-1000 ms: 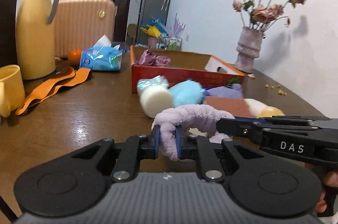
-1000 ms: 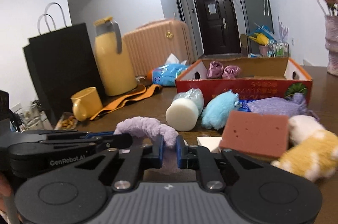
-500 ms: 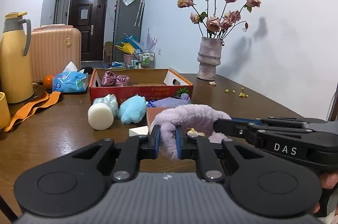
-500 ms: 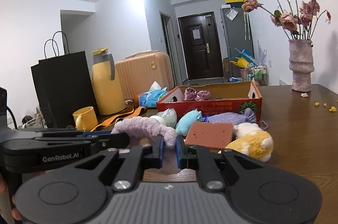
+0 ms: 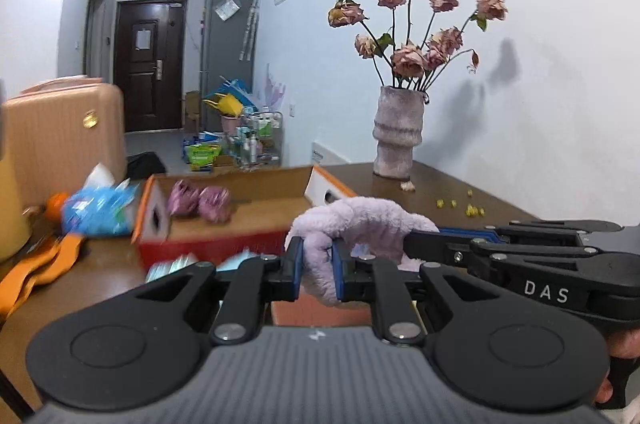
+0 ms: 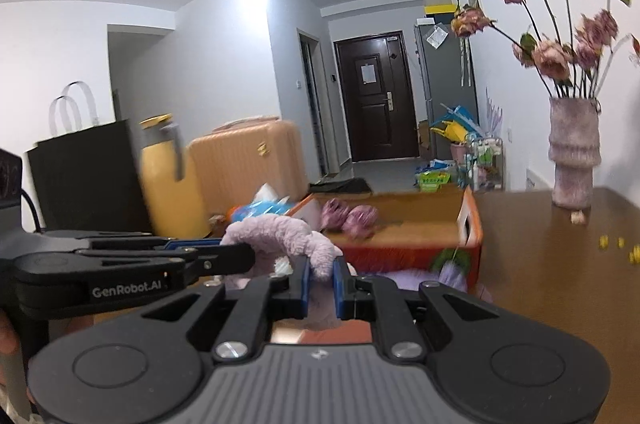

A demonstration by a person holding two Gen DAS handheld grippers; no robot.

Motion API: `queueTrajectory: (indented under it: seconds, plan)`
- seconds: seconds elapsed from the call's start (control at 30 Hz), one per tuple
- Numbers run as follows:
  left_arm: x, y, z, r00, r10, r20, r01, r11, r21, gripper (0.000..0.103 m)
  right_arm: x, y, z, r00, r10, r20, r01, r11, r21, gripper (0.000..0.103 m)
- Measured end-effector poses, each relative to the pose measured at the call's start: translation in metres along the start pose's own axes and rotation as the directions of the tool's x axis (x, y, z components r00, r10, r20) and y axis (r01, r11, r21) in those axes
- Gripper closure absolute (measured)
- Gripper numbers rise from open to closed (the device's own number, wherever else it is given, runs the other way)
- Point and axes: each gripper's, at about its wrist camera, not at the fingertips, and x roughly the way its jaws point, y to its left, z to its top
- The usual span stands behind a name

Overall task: Organize soft objects
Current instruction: 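Lift the lavender headband with both tools and carry it over the box, then open both tools to release the headband into the box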

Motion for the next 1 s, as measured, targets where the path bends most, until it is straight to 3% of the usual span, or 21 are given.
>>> queueTrajectory:
  seconds: [0.13, 0.23, 0.33, 0.47, 0.6, 0.77, 0.93, 1.0]
  plan:
    - [0.077, 0.017, 0.053, 0.999, 0.018, -0.043, -0.020, 0.999, -0.035, 0.087, 0.061, -0.044, 0.058, 0.999, 0.018, -0.039, -0.018, 1.000, 0.013, 0.091]
    - [0.142, 0.032, 0.087, 0.993, -0.006, -0.118, -0.002, 0.998, -0.065, 0.087, 0.121, -0.082, 0.100, 0.994, 0.013, -0.109, -0.010, 0.999, 0.032, 0.091]
    - [0.211, 0.047, 0.105, 0.979, 0.010, -0.203, -0.028, 0.996, -0.086, 0.087, 0.184, -0.114, 0.128, 0.980, -0.016, -0.196, 0.022, 0.999, 0.027, 0.091]
    - [0.294, 0.064, 0.107, 0.951, 0.019, -0.309, -0.054, 0.993, -0.105, 0.087, 0.262, -0.151, 0.138, 0.947, -0.041, -0.317, 0.058, 0.997, 0.043, 0.091]
    - [0.367, 0.087, 0.093, 0.911, 0.015, -0.413, -0.087, 0.984, -0.155, 0.087, 0.332, -0.183, 0.126, 0.900, -0.068, -0.431, 0.110, 0.991, 0.073, 0.091]
    - [0.410, 0.107, 0.079, 0.890, 0.031, -0.455, -0.133, 0.972, -0.193, 0.086, 0.380, -0.191, 0.107, 0.869, -0.115, -0.482, 0.141, 0.990, 0.016, 0.091]
    - [0.412, 0.114, 0.074, 0.899, 0.069, -0.432, -0.157, 0.972, -0.174, 0.074, 0.396, -0.191, 0.101, 0.872, -0.161, -0.462, 0.177, 0.984, -0.008, 0.086]
    - [0.409, 0.114, 0.077, 0.903, 0.090, -0.420, -0.166, 0.975, -0.148, 0.063, 0.393, -0.191, 0.100, 0.878, -0.162, -0.451, 0.183, 0.983, 0.003, 0.085]
